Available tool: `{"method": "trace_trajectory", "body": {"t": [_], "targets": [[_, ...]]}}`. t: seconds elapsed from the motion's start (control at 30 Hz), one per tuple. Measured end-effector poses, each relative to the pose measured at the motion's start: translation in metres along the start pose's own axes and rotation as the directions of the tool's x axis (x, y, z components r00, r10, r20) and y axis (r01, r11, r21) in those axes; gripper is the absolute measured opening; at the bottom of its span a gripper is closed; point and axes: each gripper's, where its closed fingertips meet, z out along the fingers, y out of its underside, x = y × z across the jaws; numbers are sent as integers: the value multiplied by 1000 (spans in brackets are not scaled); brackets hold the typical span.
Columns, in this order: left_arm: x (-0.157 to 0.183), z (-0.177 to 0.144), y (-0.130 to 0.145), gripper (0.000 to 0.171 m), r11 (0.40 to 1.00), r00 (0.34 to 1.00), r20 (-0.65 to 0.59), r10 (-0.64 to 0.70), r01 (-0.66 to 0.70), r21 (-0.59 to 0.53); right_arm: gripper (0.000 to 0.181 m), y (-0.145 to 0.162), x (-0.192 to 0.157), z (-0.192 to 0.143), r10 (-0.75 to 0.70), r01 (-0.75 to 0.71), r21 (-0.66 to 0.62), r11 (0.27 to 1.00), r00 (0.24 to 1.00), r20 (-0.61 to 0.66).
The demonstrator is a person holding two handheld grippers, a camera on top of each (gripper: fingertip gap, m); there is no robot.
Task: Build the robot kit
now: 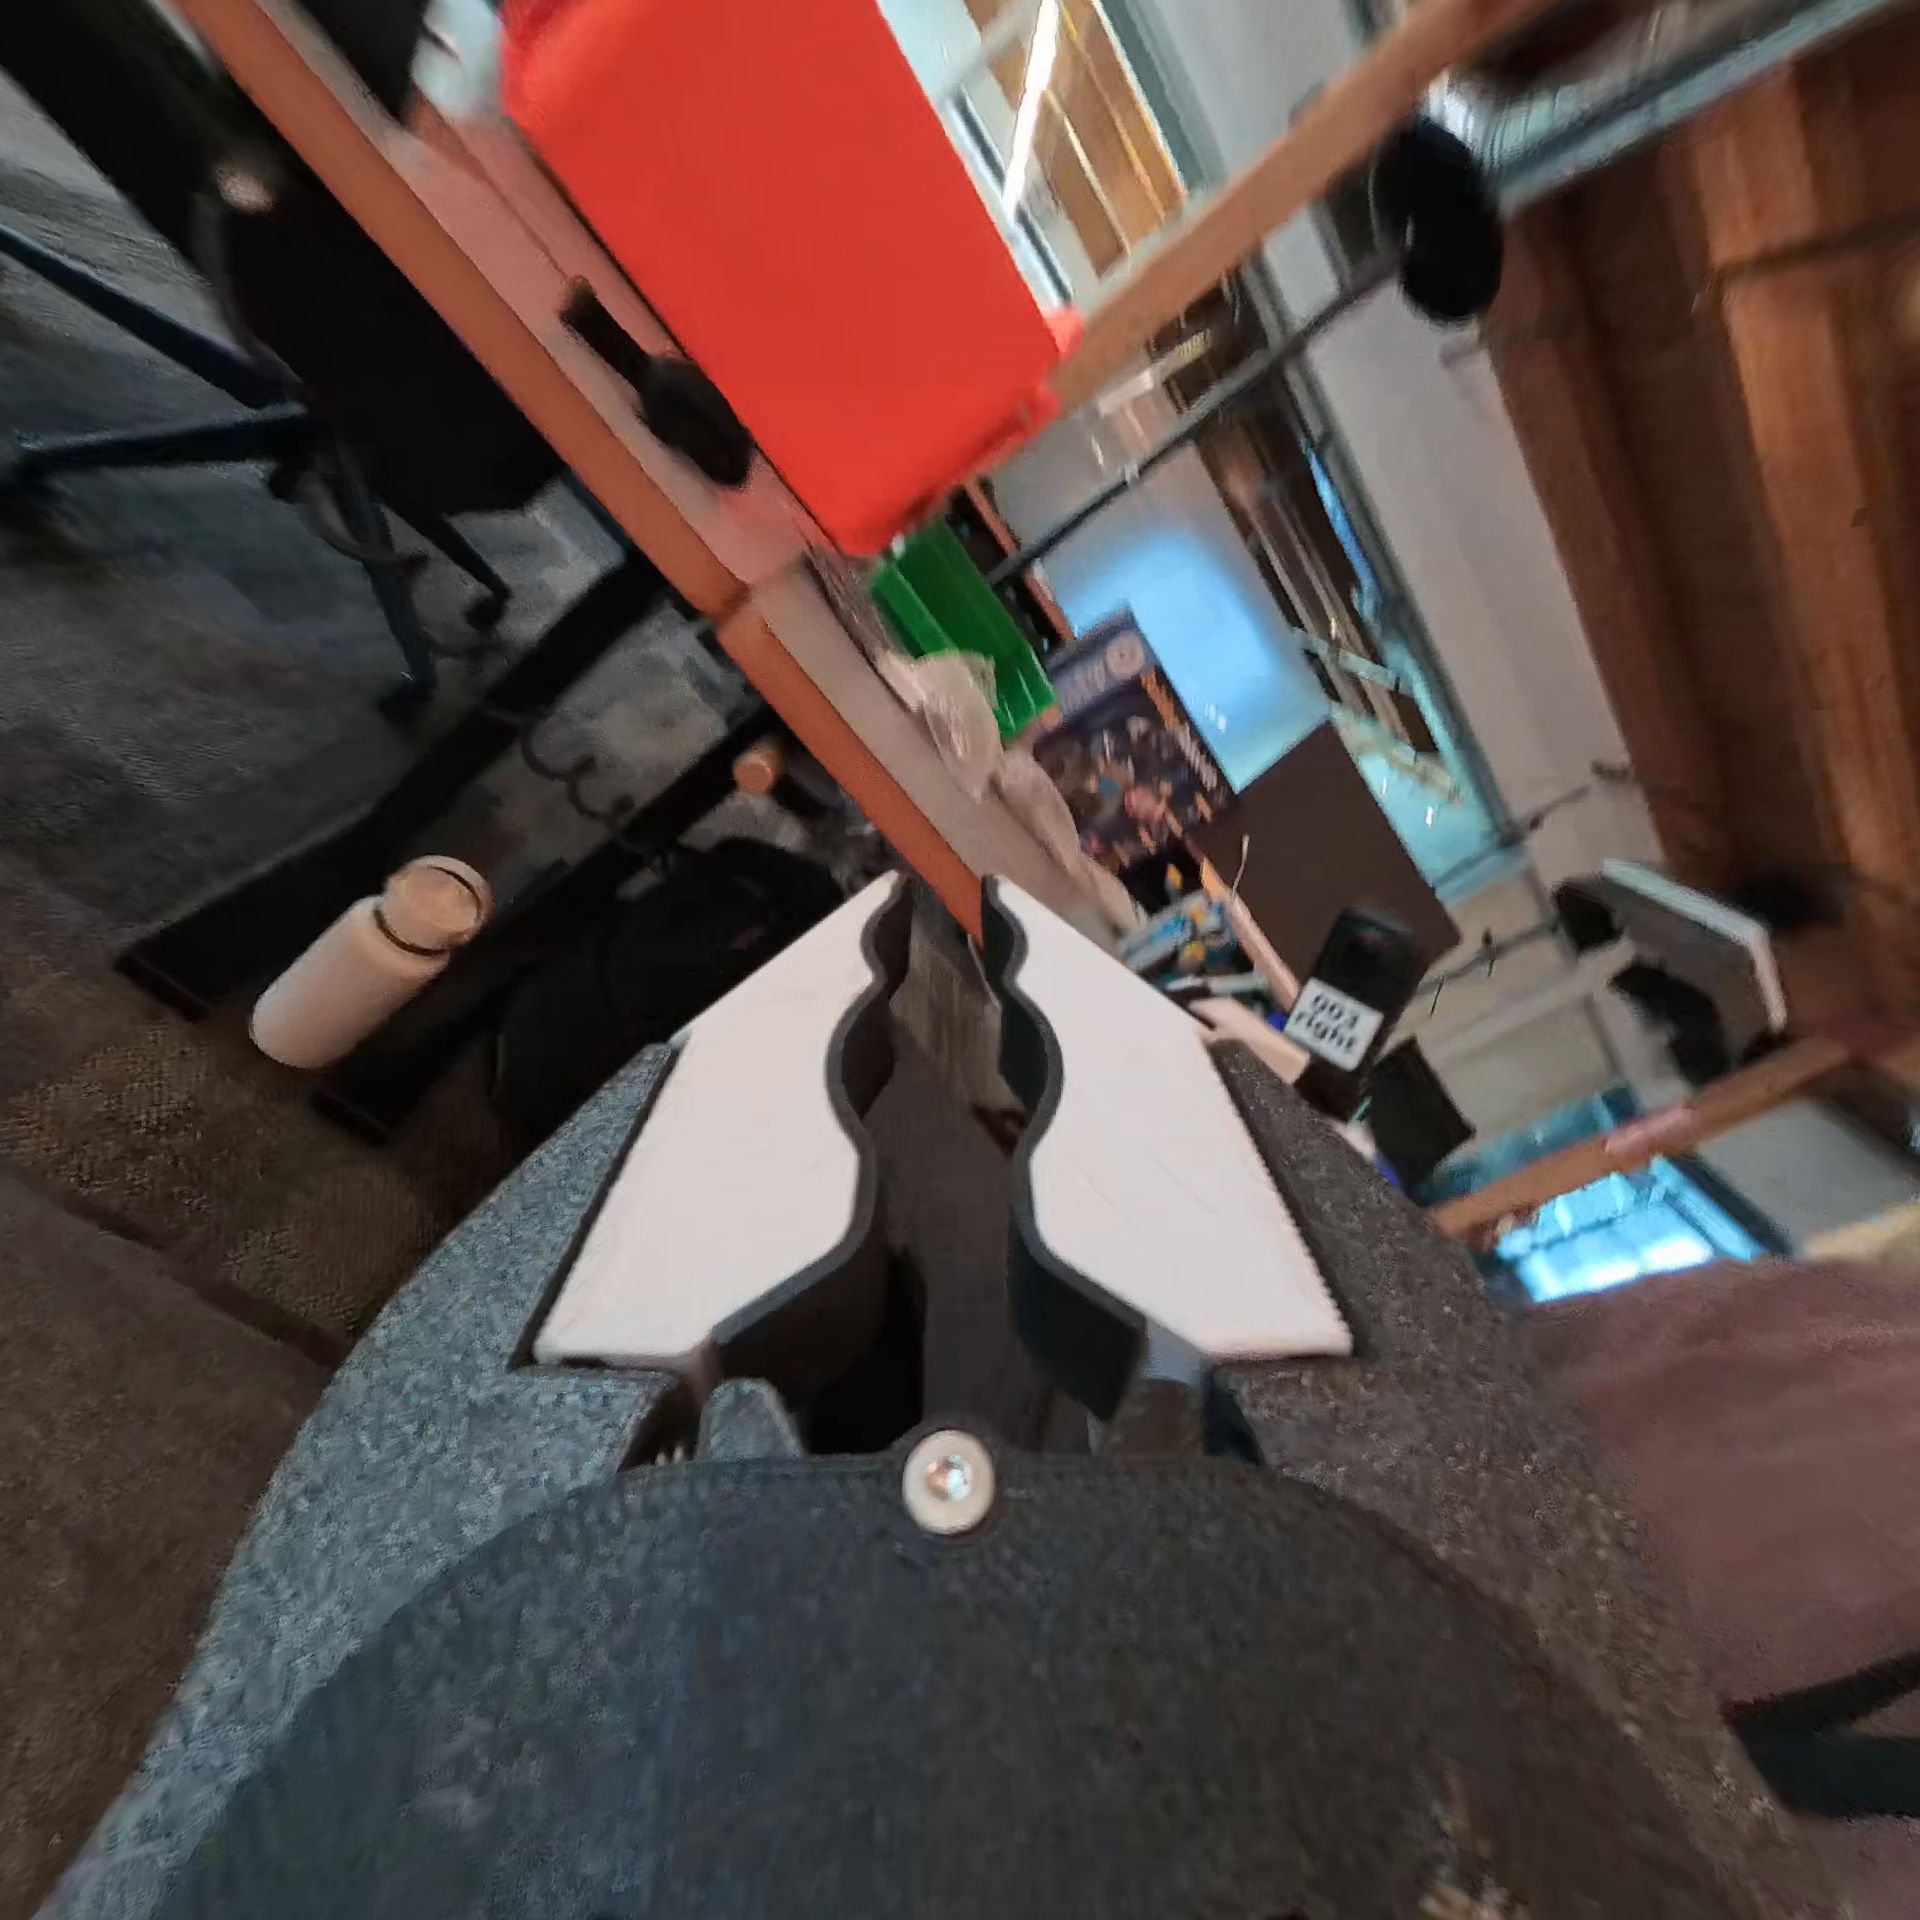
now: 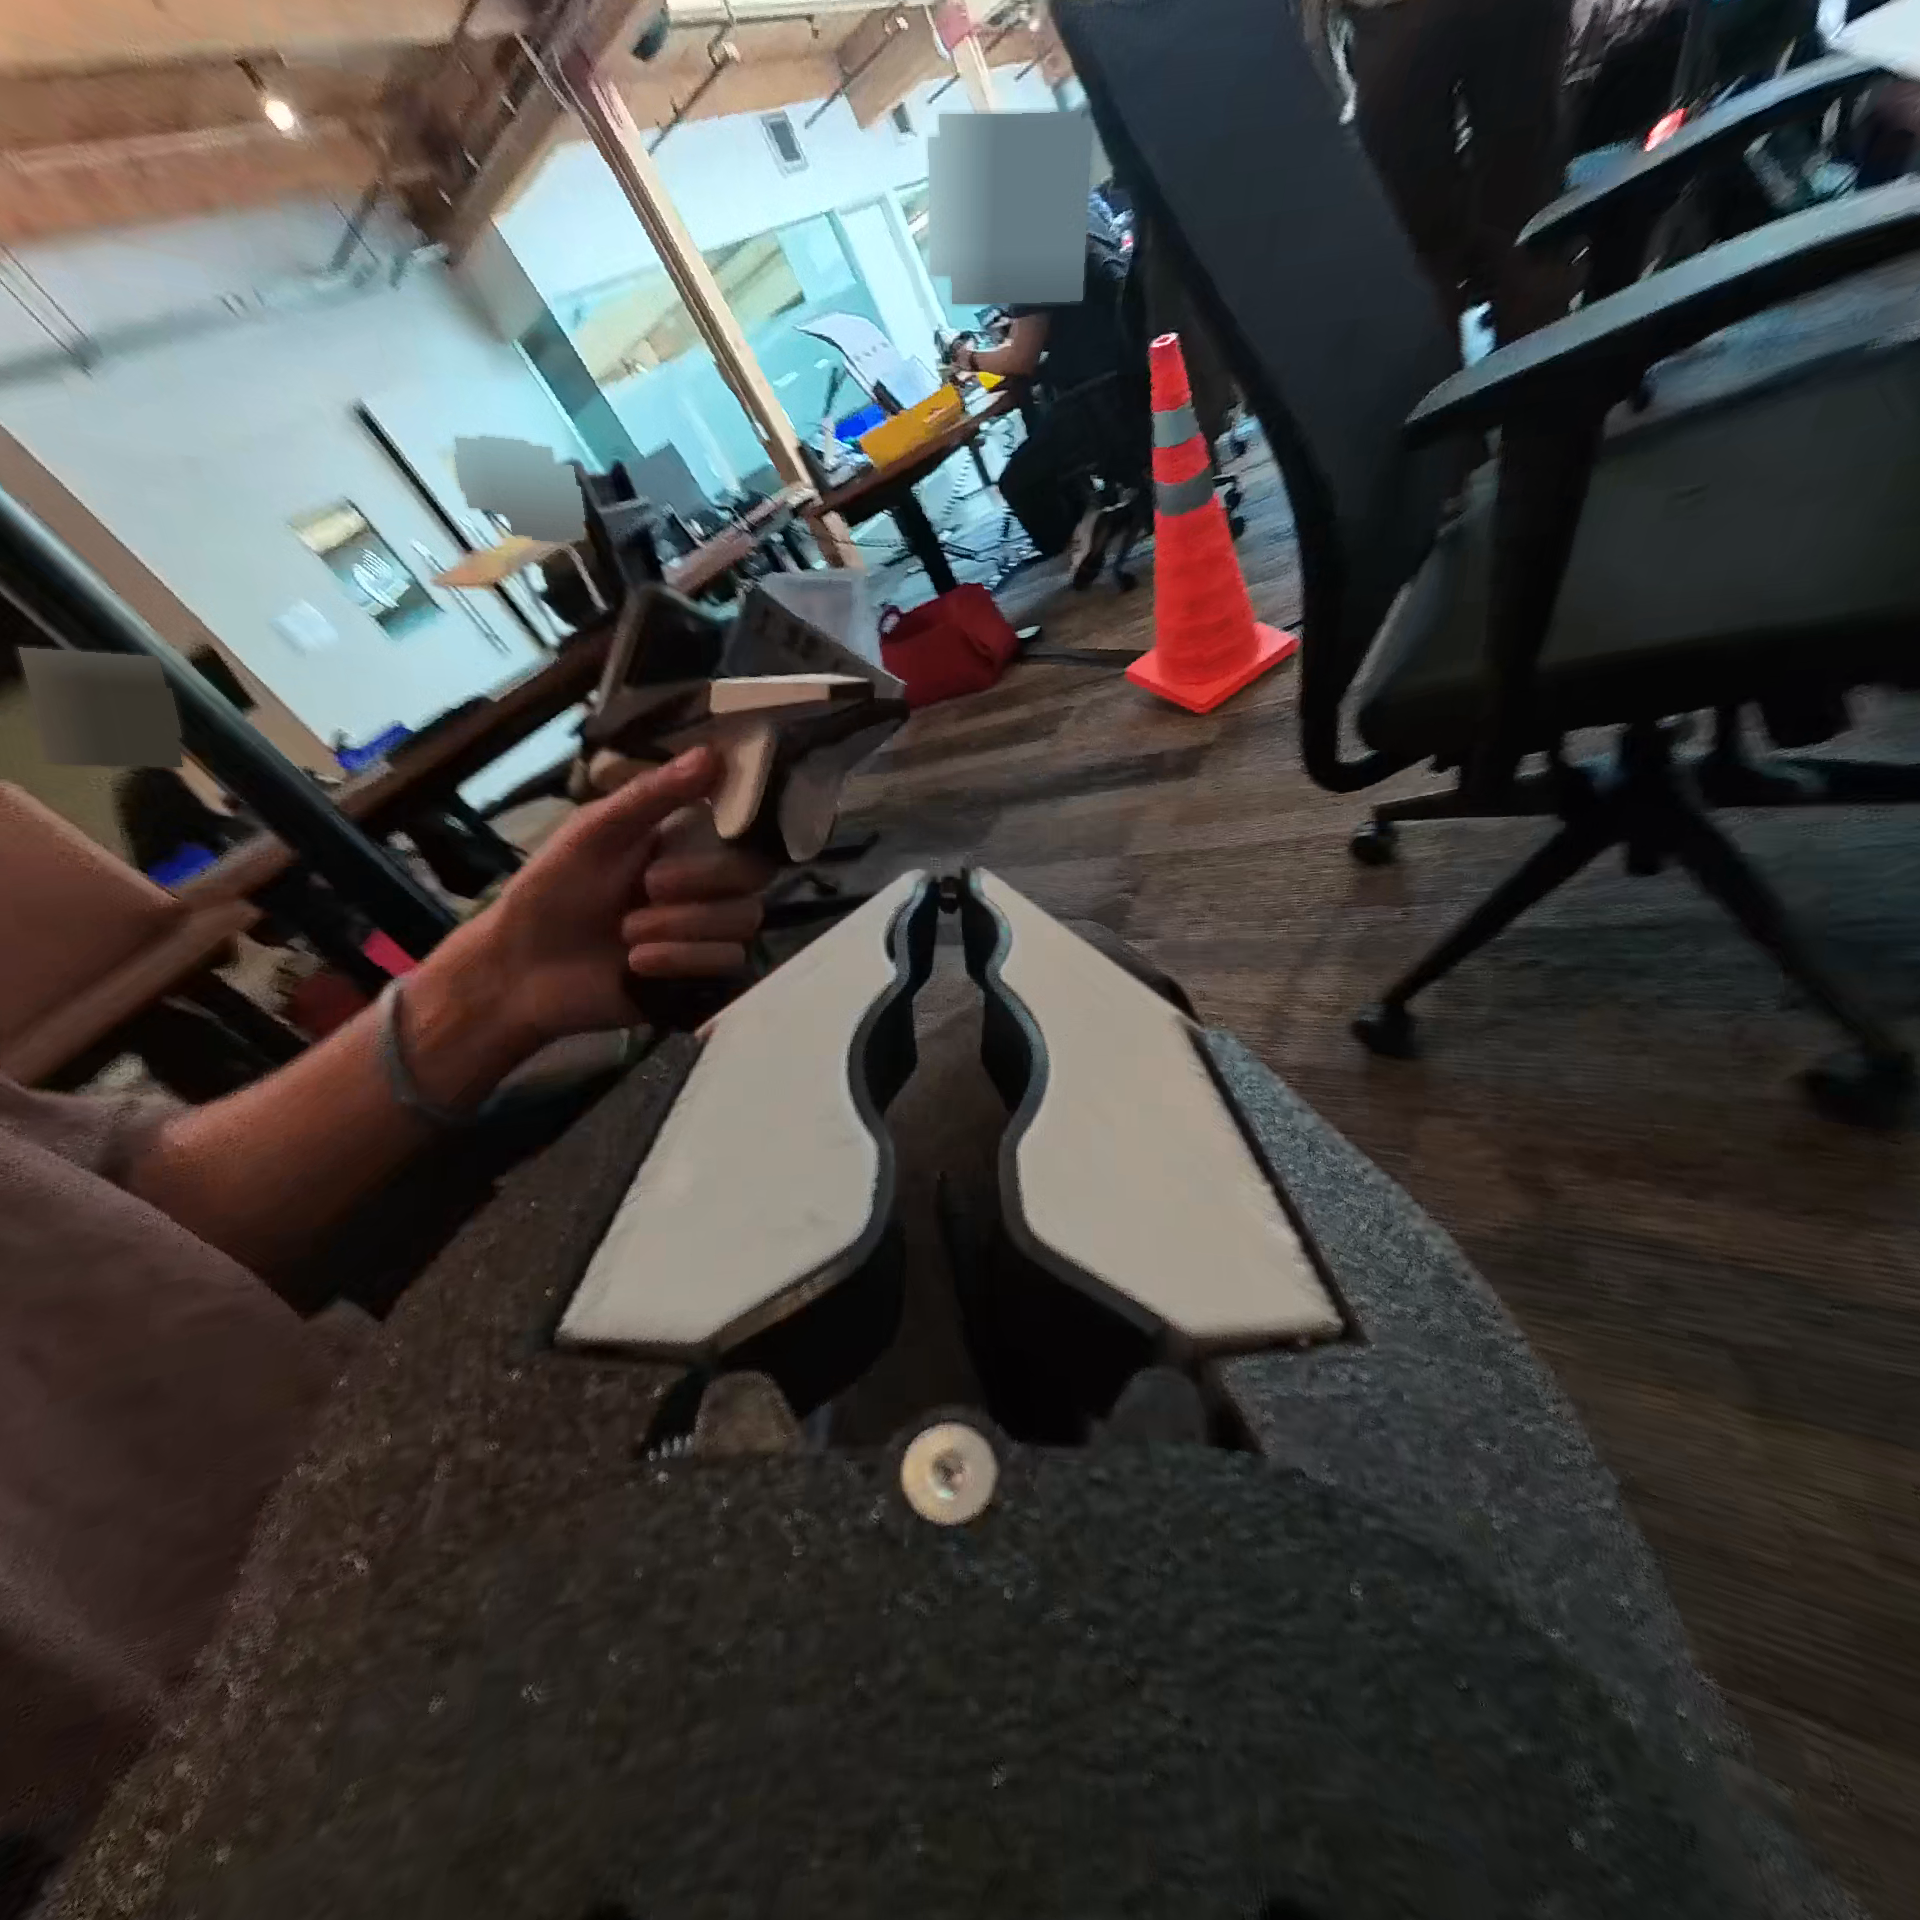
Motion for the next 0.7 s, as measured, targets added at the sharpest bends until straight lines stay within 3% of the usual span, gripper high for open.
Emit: {"method": "trace_trajectory", "body": {"t": [0.1,0.2,0.3,0.5,0.6,0.7], "targets": [[23,35,48,13,970,985,-6,172,-170,-171,4,1,-8,-43,-76,77,21,997,996,-56],[37,62,89,13,862,910,-16,413,-397,-315,4,6,-8,-80,-56,62,51,997,992,-110],[55,83,118,12,770,840,-81,536,-526,-362,4,4,-10,-104,-57,69,83,994,988,-141],[77,104,157,12,708,818,-242,522,-574,-411,4,0,-2,-119,-63,88,117,989,977,-203],[84,104,163,12,728,842,-287,456,-539,-423,4,13,1,-112,-121,135,44,990,964,-235],[92,100,163,13,759,862,-321,393,-501,-415,4,14,-13,-103,-123,135,53,989,974,-191]]}}
